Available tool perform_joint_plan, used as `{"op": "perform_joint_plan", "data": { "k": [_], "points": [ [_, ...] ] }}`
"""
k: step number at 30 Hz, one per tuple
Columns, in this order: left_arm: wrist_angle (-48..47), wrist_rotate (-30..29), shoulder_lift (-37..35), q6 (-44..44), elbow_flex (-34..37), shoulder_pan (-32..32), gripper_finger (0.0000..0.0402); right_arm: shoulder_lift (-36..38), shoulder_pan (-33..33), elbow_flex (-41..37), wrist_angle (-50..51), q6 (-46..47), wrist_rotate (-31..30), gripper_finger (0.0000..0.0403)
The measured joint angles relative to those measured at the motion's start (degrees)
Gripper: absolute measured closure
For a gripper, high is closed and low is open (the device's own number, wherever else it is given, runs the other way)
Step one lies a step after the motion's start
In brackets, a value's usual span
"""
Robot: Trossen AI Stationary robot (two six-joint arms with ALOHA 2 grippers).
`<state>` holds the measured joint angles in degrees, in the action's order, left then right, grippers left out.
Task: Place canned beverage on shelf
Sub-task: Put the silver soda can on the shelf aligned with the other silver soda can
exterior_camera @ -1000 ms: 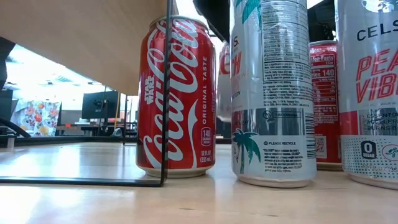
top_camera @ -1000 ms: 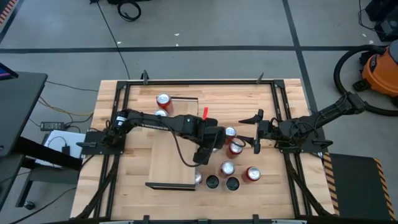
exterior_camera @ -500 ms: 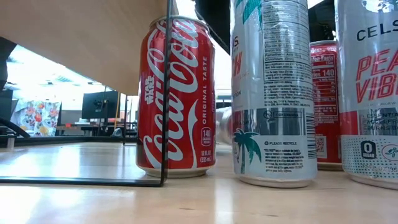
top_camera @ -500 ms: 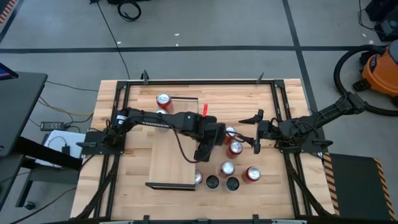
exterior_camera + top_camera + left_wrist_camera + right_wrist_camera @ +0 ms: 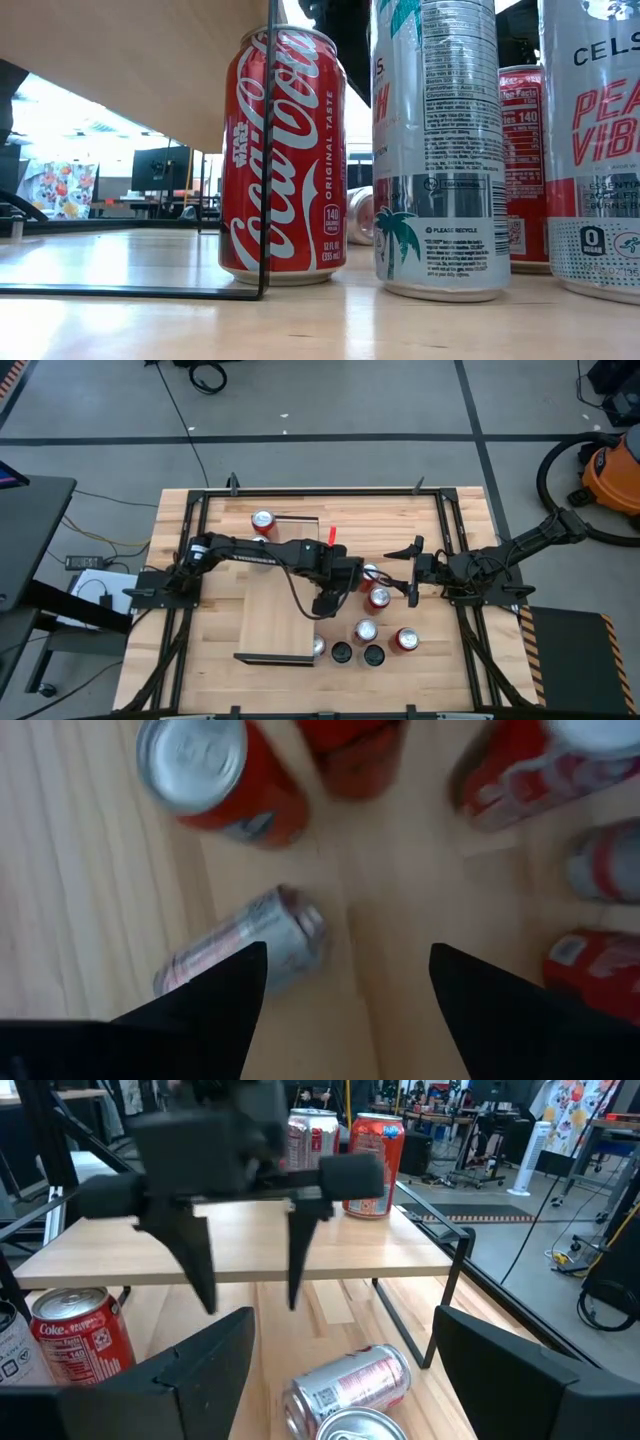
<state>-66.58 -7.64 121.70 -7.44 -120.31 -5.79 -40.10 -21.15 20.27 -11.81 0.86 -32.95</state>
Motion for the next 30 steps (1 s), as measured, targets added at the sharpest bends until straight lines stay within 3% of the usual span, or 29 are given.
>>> {"op": "perform_joint_plan", "data": {
  "k": [7,12,20,30],
  "points": [
    [-0.61,-0.18,1.36,0.57,0.0,0.2,0.0111,-0.02,0.0,0.0,0.31,0.19,0.0,0.0085],
    [-0.41,-4.95,1.23,0.34,-1.22,-0.65,0.0112,-1.18,0.0,0.0,0.74,0.83,0.0,0.0085],
    [2.87,-6.67,-3.18,-1.56,-2.07,-4.18,0.0112,-8.62,0.0,0.38,-3.39,0.63,-0.31,0.0085],
    [3.57,-6.86,-7.86,-0.16,-2.03,-8.05,0.0157,-20.73,0.31,11.75,4.95,3.02,-0.99,0.0085]
  ]
}}
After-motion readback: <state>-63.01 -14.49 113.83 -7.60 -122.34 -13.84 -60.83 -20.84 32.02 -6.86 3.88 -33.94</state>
